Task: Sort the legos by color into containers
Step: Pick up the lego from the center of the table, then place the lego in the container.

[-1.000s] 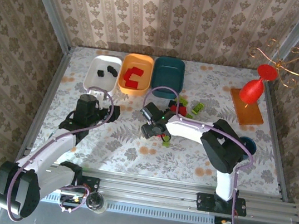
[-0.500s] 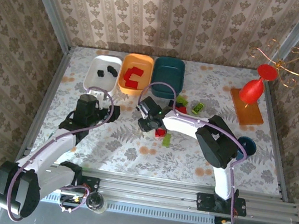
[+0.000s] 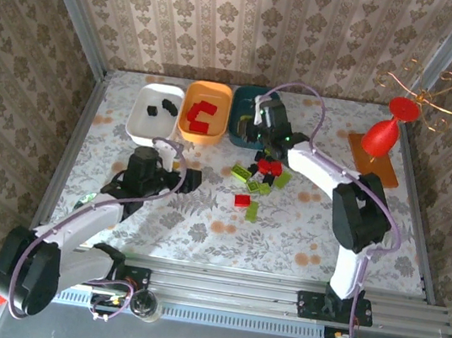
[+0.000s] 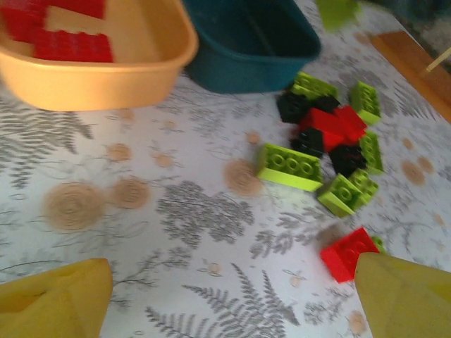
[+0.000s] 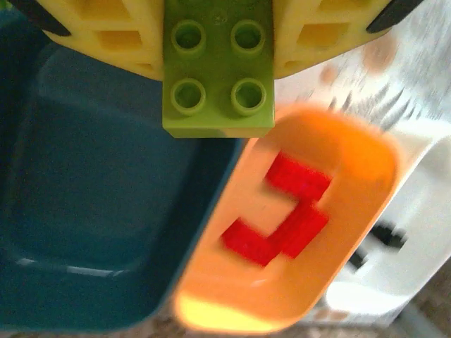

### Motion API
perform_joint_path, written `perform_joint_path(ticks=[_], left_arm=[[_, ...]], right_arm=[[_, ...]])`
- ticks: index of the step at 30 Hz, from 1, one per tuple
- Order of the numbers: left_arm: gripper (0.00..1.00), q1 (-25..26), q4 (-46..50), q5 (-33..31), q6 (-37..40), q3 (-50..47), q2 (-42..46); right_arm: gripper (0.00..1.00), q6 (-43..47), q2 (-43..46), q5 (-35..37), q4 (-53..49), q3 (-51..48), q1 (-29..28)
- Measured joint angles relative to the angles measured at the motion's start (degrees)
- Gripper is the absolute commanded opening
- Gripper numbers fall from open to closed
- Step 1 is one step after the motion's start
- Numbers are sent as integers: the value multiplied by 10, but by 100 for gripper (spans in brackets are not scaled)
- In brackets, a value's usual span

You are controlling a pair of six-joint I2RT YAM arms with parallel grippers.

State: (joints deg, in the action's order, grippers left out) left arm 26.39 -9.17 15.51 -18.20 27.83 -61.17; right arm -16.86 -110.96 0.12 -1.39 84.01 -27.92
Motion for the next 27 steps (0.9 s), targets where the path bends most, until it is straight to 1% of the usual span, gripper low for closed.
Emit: perform_joint_path(ticks=[3,4,8,10,13,15,18,20,23,25,27], left_arm=[[92,36,-7,0,1,7,-14],[92,45,-8,0,1,10,-19],[92,69,-7,-4,1,22,-30],[94,75,-5,-4,1,30,-33],[96,77,2,-4,-6,48,-38],[96,77,5,-3,-14,60,-41],[95,78,14,-2,-29,89,-62],[94,82,14,0,-38,110,-84],[93,94,14,0,-41,134,-118],[93,103,14,0,-41,147,-140],[92,111,12,0,-38,158,-161]], right_arm=[[36,-15,-72,13,1,84,22],[39,-18,-102,16,-1,116,28],[54,-27,-210,25,-29,247,44],[61,-23,-239,24,-54,294,49],[69,-10,-229,19,-75,297,53],[73,1,-192,10,-72,256,52],[78,13,-88,3,-62,139,51],[81,19,0,8,-54,50,50],[85,21,118,37,-40,-73,48],[86,21,170,64,-40,-132,49],[87,17,198,98,-45,-178,54]])
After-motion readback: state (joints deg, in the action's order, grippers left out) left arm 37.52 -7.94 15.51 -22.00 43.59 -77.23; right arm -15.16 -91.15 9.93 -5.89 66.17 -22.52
